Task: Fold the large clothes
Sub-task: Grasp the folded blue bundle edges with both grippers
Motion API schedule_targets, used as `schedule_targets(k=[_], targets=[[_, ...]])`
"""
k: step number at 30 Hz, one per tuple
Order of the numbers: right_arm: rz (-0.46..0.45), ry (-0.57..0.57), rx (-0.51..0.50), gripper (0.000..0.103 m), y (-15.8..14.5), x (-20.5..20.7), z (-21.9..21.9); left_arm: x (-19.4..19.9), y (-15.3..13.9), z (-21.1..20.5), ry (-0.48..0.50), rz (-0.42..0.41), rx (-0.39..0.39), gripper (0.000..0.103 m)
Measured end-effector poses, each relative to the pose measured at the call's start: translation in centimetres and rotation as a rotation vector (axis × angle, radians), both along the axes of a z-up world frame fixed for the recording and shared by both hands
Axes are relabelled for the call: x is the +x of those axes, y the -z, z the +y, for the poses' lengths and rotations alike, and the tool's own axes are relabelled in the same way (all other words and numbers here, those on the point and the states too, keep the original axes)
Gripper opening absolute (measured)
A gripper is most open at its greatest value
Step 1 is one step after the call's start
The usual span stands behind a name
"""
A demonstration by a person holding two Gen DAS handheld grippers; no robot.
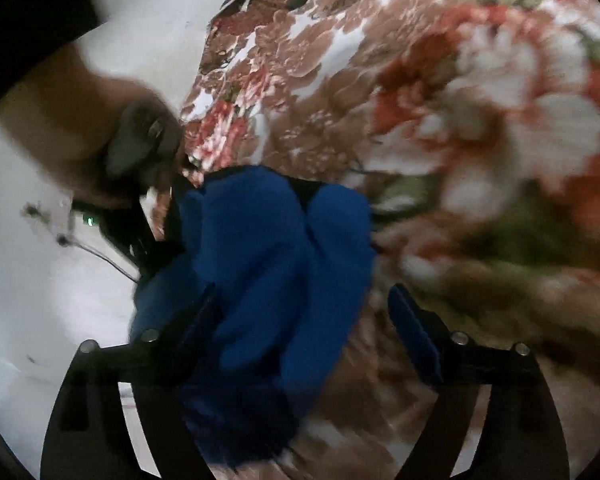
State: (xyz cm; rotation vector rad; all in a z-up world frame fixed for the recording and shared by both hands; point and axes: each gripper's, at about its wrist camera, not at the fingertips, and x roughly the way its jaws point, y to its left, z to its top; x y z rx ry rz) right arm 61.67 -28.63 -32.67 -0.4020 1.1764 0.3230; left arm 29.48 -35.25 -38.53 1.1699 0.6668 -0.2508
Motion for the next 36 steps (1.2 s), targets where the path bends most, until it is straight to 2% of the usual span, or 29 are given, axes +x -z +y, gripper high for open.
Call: schedule_targets(k=[2,4,7,10,11,13,14,15,16,18,20,21,24,26,27,29,30,32,36], targets=[[-0.009,-0.006,-0.023,0.098,-0.1,-0.3,-0.4,-1.4,-1.9,1.7,-0.038,0.002,-0.068,0.085],[-0.007,0.003,-0.055,0.098,0.1,-0.5,-1.1,-2.4,-3.9,4.0,-0.078,-0.007,-0.134,0.098],[0.043,0.049,-0.032,0.098,0.5,-0.5,-2.6,-1.7,-8.0,9.4,-0.154,-0.075,-0.241,0.098],[0.072,0.087,-0.016,0.098,0.5,-0.5,-2.9,1.2,-11.9,15.1,-0.228,-0.160,-0.348,0.098],[0.066,0.086,-0.022,0.098,0.4,-0.6,-2.8,2.5,-12.7,16.6,-0.247,-0.164,-0.389,0.098],[0.055,0.083,-0.039,0.098,0.3,-0.8,-2.4,6.0,-13.3,18.8,-0.256,-0.117,-0.451,0.098],[0.052,0.086,-0.044,0.098,0.2,-0.9,-2.3,7.8,-13.3,19.4,-0.239,-0.085,-0.470,0.098],[0.045,0.091,-0.054,0.098,-0.1,-1.0,-2.3,9.1,-12.9,19.3,-0.221,-0.067,-0.450,0.098],[0.037,0.095,-0.065,0.098,-0.4,-1.1,-2.2,10.2,-12.4,18.9,-0.200,-0.067,-0.413,0.097],[-0.006,0.101,-0.070,0.098,-1.9,-1.8,-1.8,11.8,-9.9,17.5,-0.148,-0.039,-0.287,0.098],[-0.022,0.111,-0.003,0.098,-3.7,-2.5,-1.3,11.7,-8.1,16.4,-0.091,-0.038,-0.199,0.096],[-0.018,0.120,0.071,0.098,-4.7,-2.8,-0.9,12.1,-7.8,16.3,-0.081,-0.031,-0.194,0.094],[0.003,0.104,0.214,0.098,-6.2,-3.0,0.9,12.6,-6.7,16.2,-0.106,0.051,-0.277,0.080],[0.084,0.037,0.295,0.098,-5.5,-2.7,3.3,12.6,-5.9,16.2,-0.122,0.059,-0.298,0.080],[0.097,0.018,0.286,0.098,-5.0,-2.5,4.0,12.7,-5.4,16.3,-0.122,0.057,-0.303,0.080],[0.078,-0.009,0.163,0.098,-2.1,-2.3,5.6,13.3,-5.1,16.8,-0.157,0.087,-0.356,0.081],[0.072,-0.014,0.144,0.098,-1.2,-2.2,5.7,13.4,-4.8,17.0,-0.176,0.105,-0.382,0.081],[0.034,-0.014,0.134,0.098,0.1,-2.2,5.4,13.7,-4.2,17.3,-0.196,0.119,-0.408,0.082],[-0.090,-0.062,0.010,0.098,1.1,-3.3,4.6,14.9,-3.1,17.9,-0.235,0.156,-0.463,0.089]])
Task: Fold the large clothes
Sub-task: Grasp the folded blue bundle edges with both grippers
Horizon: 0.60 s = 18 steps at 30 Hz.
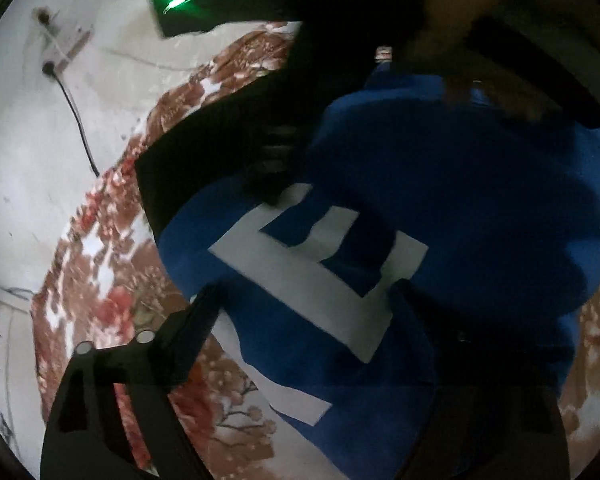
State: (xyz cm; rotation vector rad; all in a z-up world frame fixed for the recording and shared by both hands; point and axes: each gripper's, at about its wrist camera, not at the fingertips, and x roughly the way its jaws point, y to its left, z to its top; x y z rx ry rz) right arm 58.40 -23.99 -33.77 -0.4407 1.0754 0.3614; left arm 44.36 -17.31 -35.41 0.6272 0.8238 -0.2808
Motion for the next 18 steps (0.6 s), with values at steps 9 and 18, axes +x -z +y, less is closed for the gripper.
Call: schedule_targets(k=[9,18], targets=[[0.049,0.124,0.085,0.098,-2.9,0.8,-3.2,1.0,-3.2,1.4,-0.046,0.051,-0.071,0.098],[0.057,0.054,0.299,0.098,-7.1,4.7,3.3,-0.3,-7.3,0.0,-0.054,0.104,-0.238,0.098]])
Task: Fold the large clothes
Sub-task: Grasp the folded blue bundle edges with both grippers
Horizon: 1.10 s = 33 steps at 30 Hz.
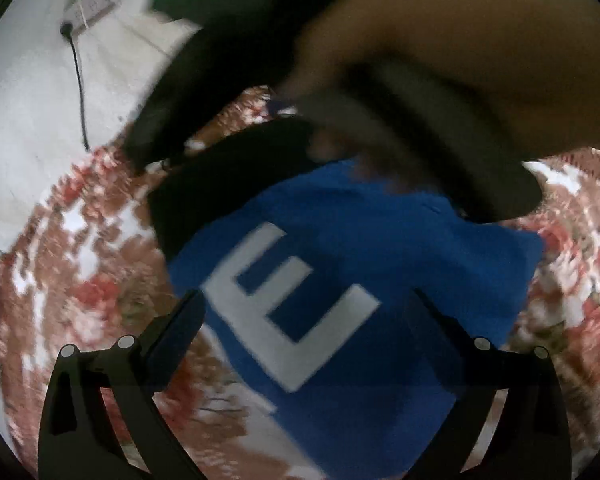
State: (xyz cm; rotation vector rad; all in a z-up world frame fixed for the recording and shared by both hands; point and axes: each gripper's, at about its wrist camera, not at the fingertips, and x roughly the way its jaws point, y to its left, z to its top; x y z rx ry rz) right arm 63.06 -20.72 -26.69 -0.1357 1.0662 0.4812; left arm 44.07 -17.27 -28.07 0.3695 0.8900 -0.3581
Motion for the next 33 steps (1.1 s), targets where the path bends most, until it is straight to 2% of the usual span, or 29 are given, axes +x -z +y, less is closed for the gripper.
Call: schedule_targets(k=[3,6,8,10,12,14,16,19,20,23,25,28,30,33], targets=[[0.053,-0.057,-0.093,0.098,3.9,1.1,1.9,0.5,2.7,-0.2,-0.023,0.057,-0.027,0.098],[0.059,-0.054,-0.108,0.098,5.8,1.1,1.1,0.6,4.7,0.1,-0.052,0.062,-0.029,0.099],[0.028,-0.044,-0.136,0.098,6.3,0.7,0.0,0.7,5.3,0.5,-0.069,0.080,-0.041,0.099],[-0.029,-0.048,-0.211,0.098,6.6,0.1,-0.8,0.7,5.7,0.9,-0.075,0.094,-0.039,0.099],[-0.034,-0.040,-0.237,0.098,7.1,0.0,-2.3,0.7,6.0,1.4,-0.081,0.113,-0.041,0.099],[-0.006,-0.019,-0.220,0.098,7.0,0.0,-3.8,0.6,5.9,2.0,-0.087,0.135,-0.061,0.099],[-0.015,0.020,-0.218,0.098,5.2,-0.7,-4.5,0.1,4.3,2.8,-0.102,0.140,-0.100,0.099],[-0.028,0.044,-0.120,0.098,2.4,-2.4,-4.9,-0.7,1.7,3.2,-0.120,0.081,-0.115,0.098],[-0.024,0.039,-0.099,0.098,2.1,-3.0,-4.8,-1.0,0.9,3.0,-0.111,0.076,-0.142,0.098],[0.006,0.016,-0.114,0.098,3.4,-4.0,-3.9,-0.8,1.1,2.0,-0.089,0.095,-0.177,0.098],[0.022,0.019,-0.149,0.098,5.2,-4.5,-4.1,-0.7,2.9,1.3,-0.086,0.130,-0.138,0.098],[0.009,0.039,-0.142,0.098,6.2,-5.2,-5.1,-0.9,5.4,1.3,-0.076,0.111,-0.057,0.099],[-0.005,0.046,-0.143,0.098,6.1,-5.7,-5.6,-1.2,5.7,1.4,-0.061,0.100,-0.017,0.099],[-0.021,0.055,-0.144,0.098,5.3,-6.7,-6.3,-1.3,4.6,2.1,-0.066,0.122,-0.028,0.099]])
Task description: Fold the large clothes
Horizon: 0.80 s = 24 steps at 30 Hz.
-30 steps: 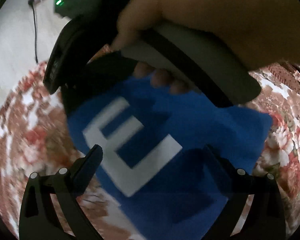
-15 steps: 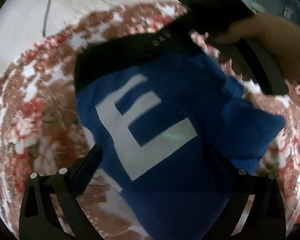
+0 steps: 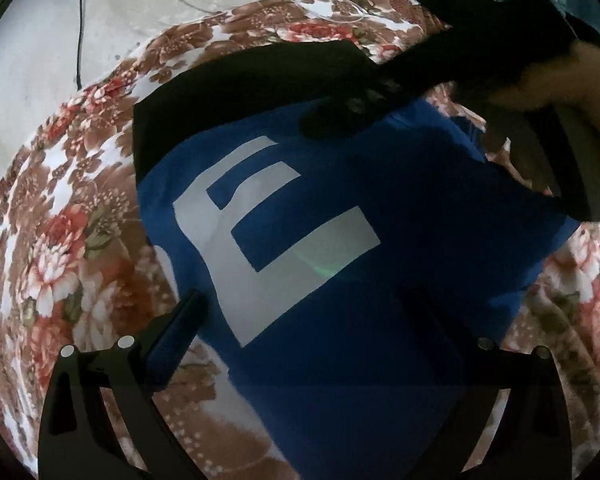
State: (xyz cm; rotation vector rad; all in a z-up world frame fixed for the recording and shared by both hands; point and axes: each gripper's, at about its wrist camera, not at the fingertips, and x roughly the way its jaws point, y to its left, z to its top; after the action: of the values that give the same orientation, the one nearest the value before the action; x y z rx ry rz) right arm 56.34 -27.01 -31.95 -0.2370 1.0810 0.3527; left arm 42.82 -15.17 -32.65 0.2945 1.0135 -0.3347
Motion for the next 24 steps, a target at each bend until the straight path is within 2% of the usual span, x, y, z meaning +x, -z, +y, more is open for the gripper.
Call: schedule_targets(k=[4,8,10,13,15,17,18,21,22,24], targets=[[0.018,0.027,0.019,0.098,-1.4,-0.7,-1.5,-0.3,-2.4,1.5,-0.020,0.004,-0.037,0.099],[0.028,0.052,0.027,0.098,-2.7,-1.5,-3.7,-0.1,-4.4,4.5,-0.093,0.015,-0.124,0.098],[0.054,0.060,0.040,0.098,-2.9,-1.8,-5.2,0.4,-4.6,6.7,-0.164,0.059,-0.202,0.098],[0.140,0.095,0.082,0.098,-2.4,-2.4,-8.4,1.7,-3.6,10.2,-0.273,0.144,-0.336,0.098],[0.154,0.098,0.007,0.098,-1.6,-2.9,-10.5,2.4,-2.4,12.1,-0.338,0.200,-0.433,0.098],[0.189,0.111,0.013,0.098,-0.7,-3.1,-12.2,3.0,-1.1,13.3,-0.390,0.249,-0.512,0.098],[0.220,0.128,0.052,0.098,-0.3,-3.1,-13.2,3.0,-0.7,13.4,-0.404,0.261,-0.538,0.098],[0.339,0.183,0.281,0.098,0.9,-2.8,-15.3,3.4,0.5,13.1,-0.402,0.310,-0.612,0.098],[0.390,0.191,0.391,0.098,1.5,-2.5,-15.5,3.5,0.6,12.8,-0.390,0.318,-0.634,0.098],[0.458,0.189,0.511,0.098,2.4,-2.0,-14.9,4.2,1.0,12.0,-0.368,0.338,-0.684,0.098]])
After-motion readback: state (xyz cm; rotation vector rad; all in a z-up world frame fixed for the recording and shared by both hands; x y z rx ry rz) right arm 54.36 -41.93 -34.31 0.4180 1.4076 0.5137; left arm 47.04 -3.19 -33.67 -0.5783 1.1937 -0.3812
